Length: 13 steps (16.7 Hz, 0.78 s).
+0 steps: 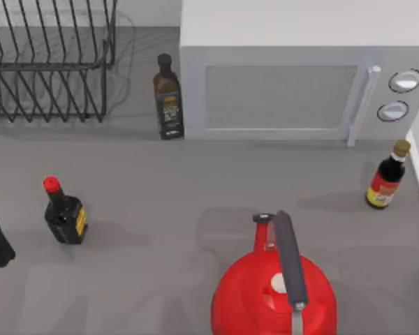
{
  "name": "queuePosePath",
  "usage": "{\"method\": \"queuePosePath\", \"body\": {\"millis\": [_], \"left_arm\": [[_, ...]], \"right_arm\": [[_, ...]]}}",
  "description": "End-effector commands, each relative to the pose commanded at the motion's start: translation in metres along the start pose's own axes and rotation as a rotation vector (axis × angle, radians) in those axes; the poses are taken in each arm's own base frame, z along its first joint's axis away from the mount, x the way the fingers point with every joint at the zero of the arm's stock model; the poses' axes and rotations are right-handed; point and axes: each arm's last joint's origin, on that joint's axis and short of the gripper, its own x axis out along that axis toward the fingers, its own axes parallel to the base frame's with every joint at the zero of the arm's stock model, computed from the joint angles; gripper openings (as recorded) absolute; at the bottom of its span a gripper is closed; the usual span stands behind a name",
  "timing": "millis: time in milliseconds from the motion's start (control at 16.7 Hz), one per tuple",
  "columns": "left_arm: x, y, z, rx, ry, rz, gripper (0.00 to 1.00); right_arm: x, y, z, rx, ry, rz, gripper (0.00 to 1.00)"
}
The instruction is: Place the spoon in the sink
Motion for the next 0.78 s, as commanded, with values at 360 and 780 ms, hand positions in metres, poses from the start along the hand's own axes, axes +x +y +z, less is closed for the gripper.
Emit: {"method": "queuePosePath", "body": {"millis": [360,780], "left_arm": [[0.000,0.000,0.000,0.000,0.000,0.000,1.00],[0.000,0.000,0.000,0.000,0.000,0.000,1.00]], "right_arm": [[-0.031,0.004,0.004,-0.007,-0.033,0.004,0.00],[-0.102,0.003,0.003,-0.007,-0.009,-0.017,0.00]]}}
